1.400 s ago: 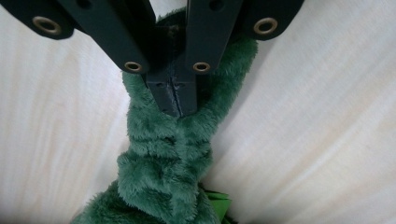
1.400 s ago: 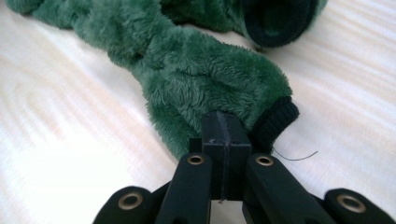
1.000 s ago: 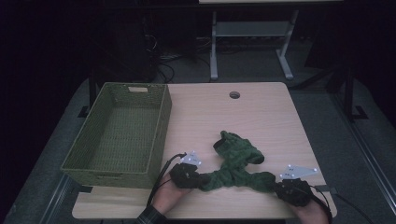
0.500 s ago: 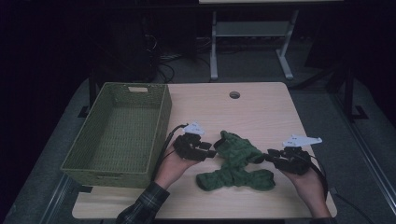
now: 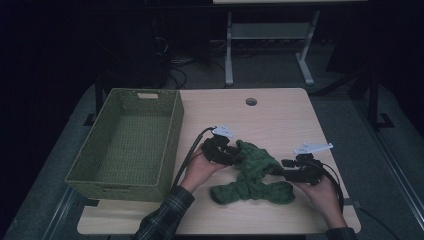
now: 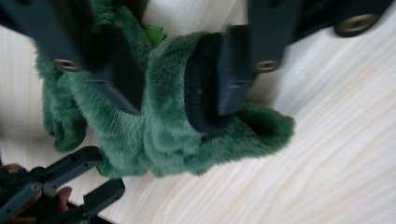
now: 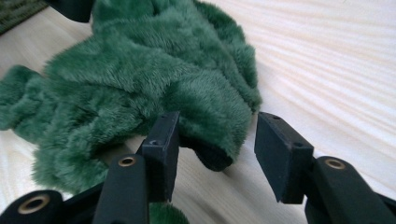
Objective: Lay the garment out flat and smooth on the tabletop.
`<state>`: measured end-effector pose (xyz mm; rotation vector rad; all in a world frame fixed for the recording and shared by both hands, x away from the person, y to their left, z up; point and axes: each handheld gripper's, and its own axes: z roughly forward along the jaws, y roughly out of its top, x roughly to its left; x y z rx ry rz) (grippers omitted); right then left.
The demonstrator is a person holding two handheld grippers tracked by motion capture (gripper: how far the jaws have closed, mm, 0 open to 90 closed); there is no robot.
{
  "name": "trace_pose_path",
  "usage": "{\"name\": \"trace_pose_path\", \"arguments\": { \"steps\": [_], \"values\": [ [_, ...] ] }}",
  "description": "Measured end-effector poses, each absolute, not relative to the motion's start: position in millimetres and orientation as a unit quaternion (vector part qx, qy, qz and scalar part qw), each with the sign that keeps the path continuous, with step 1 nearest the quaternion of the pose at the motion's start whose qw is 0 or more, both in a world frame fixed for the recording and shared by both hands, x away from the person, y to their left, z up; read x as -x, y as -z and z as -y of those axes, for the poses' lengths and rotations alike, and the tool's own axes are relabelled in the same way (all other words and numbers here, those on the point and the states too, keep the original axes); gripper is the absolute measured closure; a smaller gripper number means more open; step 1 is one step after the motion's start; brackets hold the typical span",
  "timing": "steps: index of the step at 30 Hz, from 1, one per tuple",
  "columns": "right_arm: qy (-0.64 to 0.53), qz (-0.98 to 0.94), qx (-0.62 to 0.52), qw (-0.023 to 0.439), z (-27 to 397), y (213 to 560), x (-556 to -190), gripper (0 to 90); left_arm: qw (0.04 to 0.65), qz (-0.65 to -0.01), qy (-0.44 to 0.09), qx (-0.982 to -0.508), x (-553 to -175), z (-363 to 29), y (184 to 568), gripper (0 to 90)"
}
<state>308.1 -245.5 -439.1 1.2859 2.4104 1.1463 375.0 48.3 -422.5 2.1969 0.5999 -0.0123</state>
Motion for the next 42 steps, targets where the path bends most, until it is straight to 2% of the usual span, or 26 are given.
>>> {"name": "trace_pose_path", "arguments": {
  "steps": [3,4,7,15,18,25,31,35,38,40,42],
  "values": [
    [-0.376,-0.815,-0.430,0.091,242.4,444.3,-311.0,73.9,0.414,-0.231,0.009,-0.880,-376.3,-47.5,426.0,79.5],
    [-0.375,-0.816,-0.431,0.094,242.1,444.6,-311.6,79.4,0.416,-0.230,0.010,-0.879,-376.4,-48.4,425.3,82.4],
    [-0.377,-0.815,-0.426,0.112,243.4,438.1,-310.7,83.5,0.428,-0.226,-0.001,-0.875,-373.9,-52.6,418.0,85.1],
    [-0.410,-0.808,-0.382,0.179,237.0,399.5,-315.4,84.3,0.456,-0.242,-0.062,-0.854,-361.2,-83.1,392.2,85.7],
    [-0.409,-0.814,-0.368,0.187,230.4,391.2,-323.4,84.3,0.451,-0.258,-0.070,-0.851,-356.3,-94.8,395.4,85.8],
    [-0.391,-0.832,-0.365,0.150,213.5,413.9,-351.9,84.3,0.408,-0.303,-0.045,-0.860,-353.9,-103.5,429.4,86.0],
    [-0.364,-0.848,-0.370,0.108,205.9,441.0,-363.1,84.2,0.358,-0.315,-0.025,-0.879,-357.1,-100.8,453.3,86.0],
    [-0.347,-0.854,-0.379,0.085,203.6,457.2,-362.8,84.3,0.346,-0.310,-0.024,-0.885,-357.6,-96.5,461.5,85.8],
    [-0.347,-0.855,-0.375,0.087,203.0,460.0,-362.2,83.8,0.351,-0.312,-0.023,-0.883,-357.1,-94.9,461.1,84.6],
    [-0.349,-0.855,-0.375,0.086,204.3,459.8,-362.5,80.1,0.355,-0.309,-0.021,-0.882,-356.8,-96.2,457.7,79.4],
    [-0.350,-0.852,-0.380,0.088,205.6,456.5,-361.0,69.9,0.364,-0.310,-0.025,-0.878,-355.5,-97.7,450.4,71.2]
  ]
}}
